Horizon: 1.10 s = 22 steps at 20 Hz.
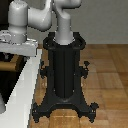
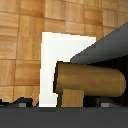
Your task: Open the door by pressing down and pulling on the handle.
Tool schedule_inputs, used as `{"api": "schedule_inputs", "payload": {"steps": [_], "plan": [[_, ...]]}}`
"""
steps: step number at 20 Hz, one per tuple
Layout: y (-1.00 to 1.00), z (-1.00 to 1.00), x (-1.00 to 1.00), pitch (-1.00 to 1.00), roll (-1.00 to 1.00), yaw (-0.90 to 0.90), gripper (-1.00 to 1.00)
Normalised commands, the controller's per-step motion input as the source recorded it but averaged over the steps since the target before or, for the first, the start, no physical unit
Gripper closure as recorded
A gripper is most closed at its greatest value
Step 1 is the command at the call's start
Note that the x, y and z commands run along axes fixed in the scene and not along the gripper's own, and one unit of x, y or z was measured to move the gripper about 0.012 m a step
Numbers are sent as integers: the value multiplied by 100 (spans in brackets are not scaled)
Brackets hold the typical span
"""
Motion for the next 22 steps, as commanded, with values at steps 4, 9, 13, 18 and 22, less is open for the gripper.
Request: {"api": "schedule_inputs", "payload": {"steps": [4, 9, 13, 18, 22], "plan": [[0, -25, 0, 0, 0, 0, -100], [0, -40, 0, 0, 0, 0, -100], [0, -50, 0, 0, 0, 0, -100], [0, -20, 0, 0, 0, 0, -100], [0, -25, 0, 0, 0, 0, -100]]}}
